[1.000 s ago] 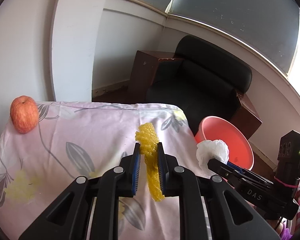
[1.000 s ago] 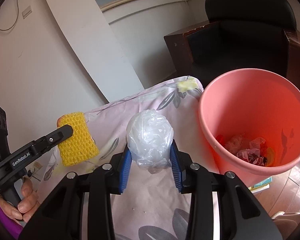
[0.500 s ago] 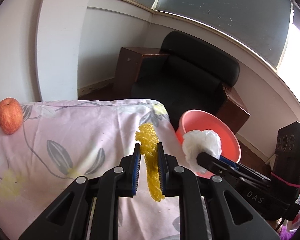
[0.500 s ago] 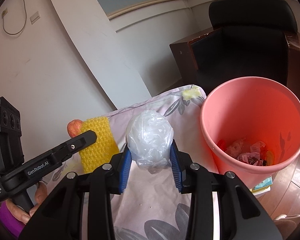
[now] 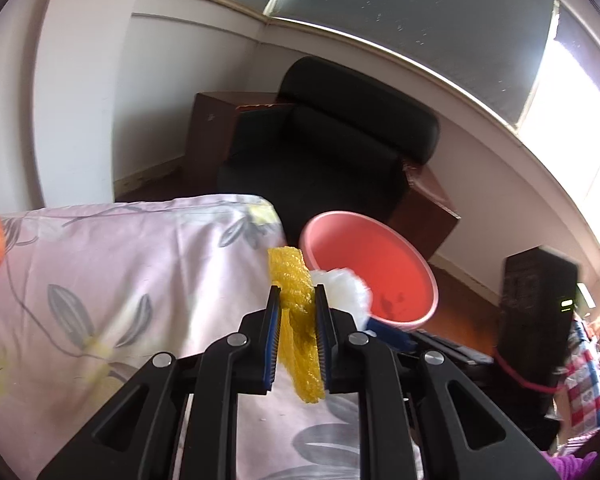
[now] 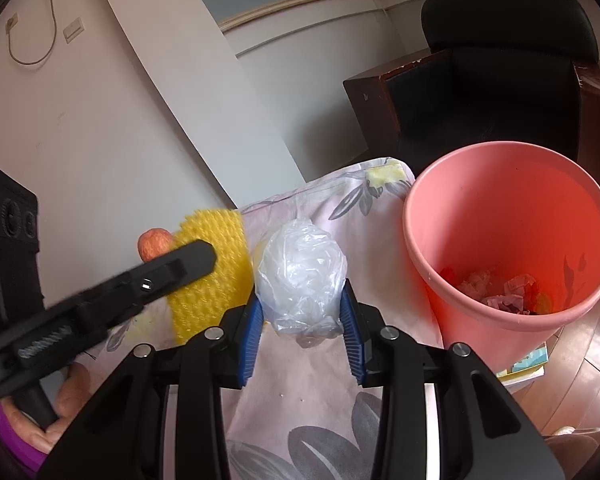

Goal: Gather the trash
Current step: 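Carry the yellow net and white bag with both grippers over the pink bucket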

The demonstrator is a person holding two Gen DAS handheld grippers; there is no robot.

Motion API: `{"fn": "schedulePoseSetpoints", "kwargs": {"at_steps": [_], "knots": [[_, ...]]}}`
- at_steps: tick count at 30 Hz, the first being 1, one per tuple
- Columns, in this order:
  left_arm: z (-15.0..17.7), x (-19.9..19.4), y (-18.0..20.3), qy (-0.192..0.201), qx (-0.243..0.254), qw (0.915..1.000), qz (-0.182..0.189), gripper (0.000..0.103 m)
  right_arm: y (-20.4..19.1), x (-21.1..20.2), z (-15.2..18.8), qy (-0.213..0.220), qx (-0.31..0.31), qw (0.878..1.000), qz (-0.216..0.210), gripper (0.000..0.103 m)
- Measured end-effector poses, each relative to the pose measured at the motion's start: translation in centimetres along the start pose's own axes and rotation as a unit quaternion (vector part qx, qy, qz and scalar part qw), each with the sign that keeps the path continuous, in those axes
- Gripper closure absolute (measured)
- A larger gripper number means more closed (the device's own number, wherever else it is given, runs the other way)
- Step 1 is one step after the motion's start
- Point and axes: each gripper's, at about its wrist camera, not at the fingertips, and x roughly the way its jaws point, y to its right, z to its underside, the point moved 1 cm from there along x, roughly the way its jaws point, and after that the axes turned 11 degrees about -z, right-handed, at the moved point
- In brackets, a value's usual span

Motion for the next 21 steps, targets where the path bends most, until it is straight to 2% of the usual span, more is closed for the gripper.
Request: {"fn": "schedulePoseSetpoints", "kwargs": {"at_steps": [12, 21], "knots": [[-0.6, 0.1, 1.6, 0.005, 0.013, 0.9998, 0.013, 0.088, 2.1, -1.7, 0.2, 0.020, 0.020, 0.999, 0.021, 0.066], [-1.0, 1.1, 2.9, 0.005, 0.024, 0.9997, 0.006, 0.088, 4.5, -3.9, -0.3, 0.051, 0.036, 0.997, 0.051, 0.066]]}}
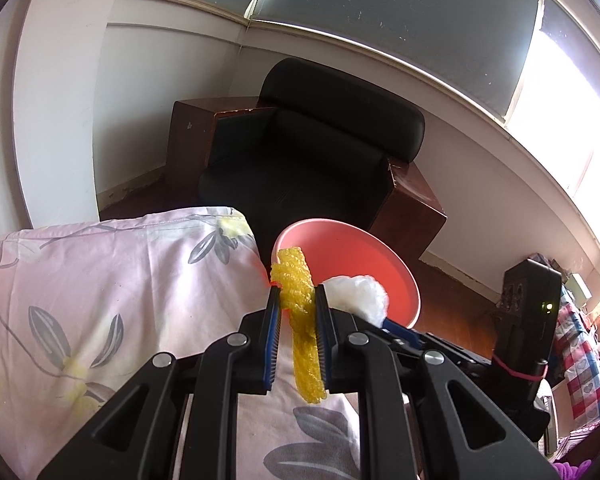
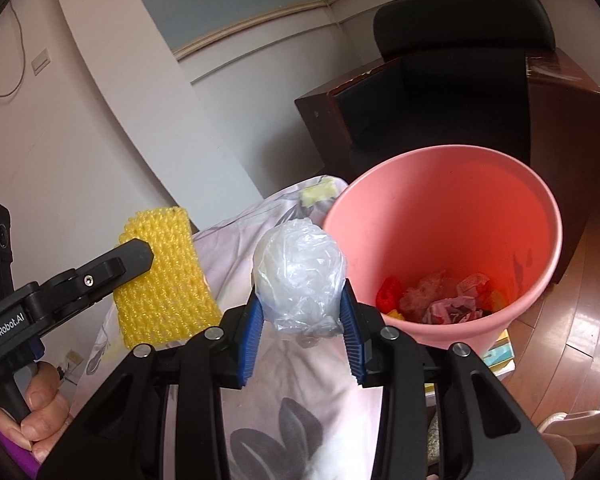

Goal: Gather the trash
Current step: 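Carry the yellow net and white bag with both grippers over the pink bucket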

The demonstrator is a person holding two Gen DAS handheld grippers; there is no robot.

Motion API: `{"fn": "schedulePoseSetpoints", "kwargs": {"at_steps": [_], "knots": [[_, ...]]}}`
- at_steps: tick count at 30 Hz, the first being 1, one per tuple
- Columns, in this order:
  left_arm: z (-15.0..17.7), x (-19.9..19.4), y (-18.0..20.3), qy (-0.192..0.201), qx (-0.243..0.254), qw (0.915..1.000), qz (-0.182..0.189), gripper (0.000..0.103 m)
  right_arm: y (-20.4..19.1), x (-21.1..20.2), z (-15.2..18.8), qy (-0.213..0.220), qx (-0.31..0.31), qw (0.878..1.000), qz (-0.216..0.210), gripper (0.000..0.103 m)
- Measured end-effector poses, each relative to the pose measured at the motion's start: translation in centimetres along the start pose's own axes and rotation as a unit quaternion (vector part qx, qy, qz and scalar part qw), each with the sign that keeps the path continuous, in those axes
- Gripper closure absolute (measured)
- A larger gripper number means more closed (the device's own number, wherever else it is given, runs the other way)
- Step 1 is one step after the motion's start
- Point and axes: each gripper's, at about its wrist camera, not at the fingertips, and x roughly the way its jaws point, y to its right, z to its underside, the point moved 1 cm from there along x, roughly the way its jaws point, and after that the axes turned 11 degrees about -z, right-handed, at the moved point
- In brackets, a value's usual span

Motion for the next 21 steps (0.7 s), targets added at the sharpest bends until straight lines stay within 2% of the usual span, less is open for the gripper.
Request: {"fn": "schedulePoseSetpoints", "kwargs": {"at_steps": [21], "knots": [[-1.6, 5.1, 4.5, -0.007, 0.034, 0.9991, -0.023, 0.088, 5.0, -2.8, -1.7, 0.053, 0.012, 0.995, 0.087, 0.066]]}}
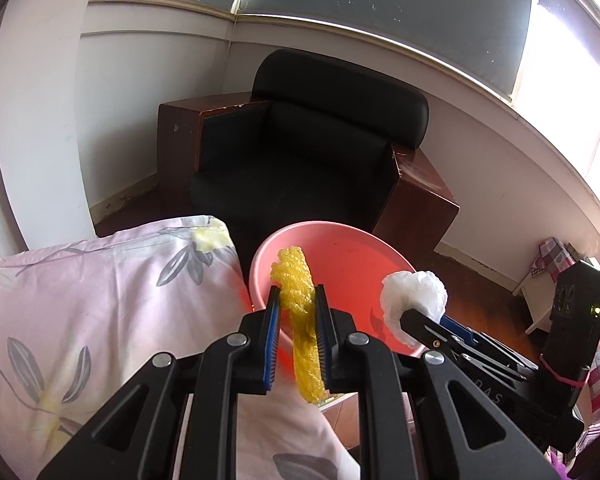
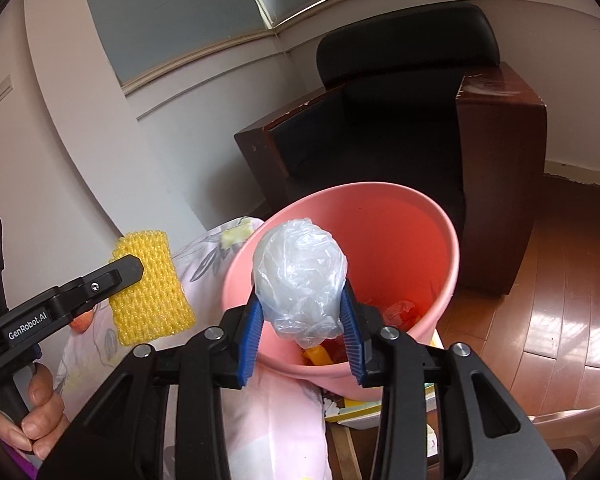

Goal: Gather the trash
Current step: 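Carry the yellow net and white bag with both grippers over the pink bucket, then open both grippers to drop the net and bag into the bucket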

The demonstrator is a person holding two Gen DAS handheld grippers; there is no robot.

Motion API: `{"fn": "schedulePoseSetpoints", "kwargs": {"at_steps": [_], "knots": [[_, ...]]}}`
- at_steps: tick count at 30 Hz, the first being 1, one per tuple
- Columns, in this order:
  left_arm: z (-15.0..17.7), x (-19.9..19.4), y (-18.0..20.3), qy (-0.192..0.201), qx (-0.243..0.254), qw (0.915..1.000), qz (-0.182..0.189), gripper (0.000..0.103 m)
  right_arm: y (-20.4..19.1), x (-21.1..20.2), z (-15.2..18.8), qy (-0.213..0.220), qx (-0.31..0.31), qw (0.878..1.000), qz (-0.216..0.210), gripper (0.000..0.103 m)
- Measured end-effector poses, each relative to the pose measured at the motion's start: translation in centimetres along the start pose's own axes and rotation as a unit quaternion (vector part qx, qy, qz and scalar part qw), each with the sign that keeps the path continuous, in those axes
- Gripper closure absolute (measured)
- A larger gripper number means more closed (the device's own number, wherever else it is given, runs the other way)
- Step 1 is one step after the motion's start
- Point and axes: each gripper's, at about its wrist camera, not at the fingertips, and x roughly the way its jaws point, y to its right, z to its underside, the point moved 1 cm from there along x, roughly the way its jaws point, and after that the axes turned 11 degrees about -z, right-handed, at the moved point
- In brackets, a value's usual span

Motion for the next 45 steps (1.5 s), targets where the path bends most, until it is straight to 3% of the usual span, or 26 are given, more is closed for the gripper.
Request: {"fn": "schedulePoseSetpoints", "kwargs": {"at_steps": [23, 45], "knots": [[0.5, 7.3, 4.2, -0.045, 0.031, 0.9977, -0.041, 0.087, 3.3, 1.3, 0.0, -0.008, 0.014, 0.999, 0.028, 0.066], [1.4, 9.8, 5.3, -0.070, 0.044, 0.9941, -0.069, 0.084, 3.7, 2.4, 0.3, -0.015, 0.011, 0.999, 0.040, 0.066]]}}
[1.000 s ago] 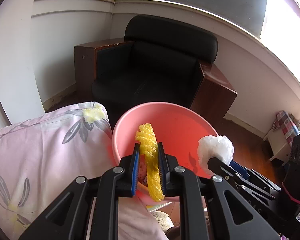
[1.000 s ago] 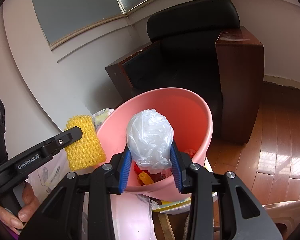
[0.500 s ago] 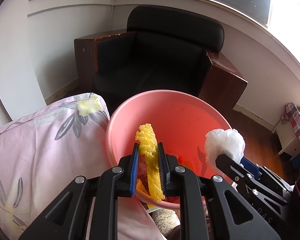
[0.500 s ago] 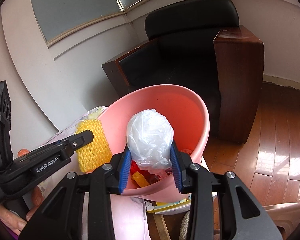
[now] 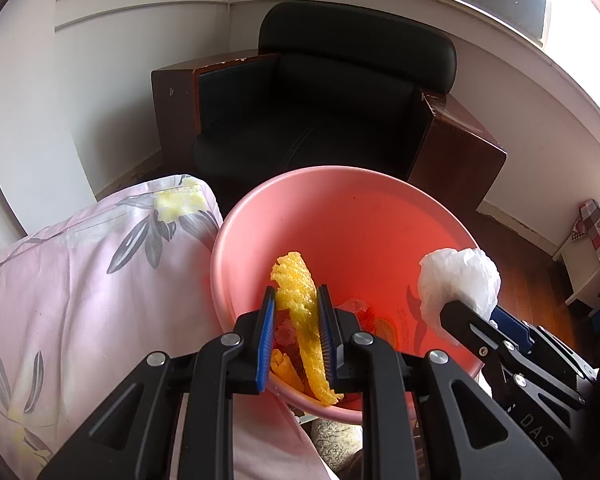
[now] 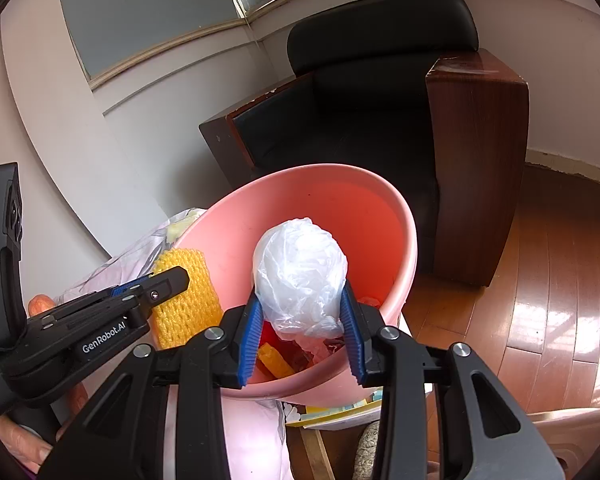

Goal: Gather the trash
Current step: 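Open both grippers to drop the net and bag into the bucket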

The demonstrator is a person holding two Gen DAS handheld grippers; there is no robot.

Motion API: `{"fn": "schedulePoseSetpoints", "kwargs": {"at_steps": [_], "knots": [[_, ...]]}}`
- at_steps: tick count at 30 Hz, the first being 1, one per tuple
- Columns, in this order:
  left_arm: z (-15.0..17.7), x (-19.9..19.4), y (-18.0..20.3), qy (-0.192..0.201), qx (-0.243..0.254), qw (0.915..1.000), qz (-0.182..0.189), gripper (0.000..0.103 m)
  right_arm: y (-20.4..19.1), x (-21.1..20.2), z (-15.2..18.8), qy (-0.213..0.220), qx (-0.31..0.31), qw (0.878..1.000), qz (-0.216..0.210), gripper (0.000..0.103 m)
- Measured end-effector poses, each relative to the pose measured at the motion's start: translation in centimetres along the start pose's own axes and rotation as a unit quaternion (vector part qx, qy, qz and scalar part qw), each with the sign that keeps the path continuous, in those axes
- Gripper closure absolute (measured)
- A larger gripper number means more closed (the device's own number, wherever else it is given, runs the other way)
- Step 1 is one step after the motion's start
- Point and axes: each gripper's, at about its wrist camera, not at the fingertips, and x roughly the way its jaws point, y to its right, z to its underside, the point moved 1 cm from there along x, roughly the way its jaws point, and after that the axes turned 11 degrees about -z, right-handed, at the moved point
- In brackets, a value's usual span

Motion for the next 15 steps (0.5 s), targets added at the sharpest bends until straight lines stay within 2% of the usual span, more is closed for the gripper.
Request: {"fn": "schedulePoseSetpoints", "kwargs": {"at_steps": [3, 9, 15], "knots": [[0.05, 0.18, 0.06, -0.003, 0.002, 1.0000, -0.003, 0.079, -0.05, 0.06, -0.03, -0.001, -0.002, 1.000, 0.001, 0.066], [0.17, 0.07, 0.06, -0.003, 0.005, 0.9999, -0.010, 0.061, -0.20, 0.24, -0.18, -0.006, -0.006, 1.000, 0.006, 0.062], [0.17, -0.42, -0.03, -0.003, 0.005, 0.9999, -0.011, 0.057, -0.36, 0.20, -0.20, -0.007, -0.003, 1.000, 0.004, 0.058]]}}
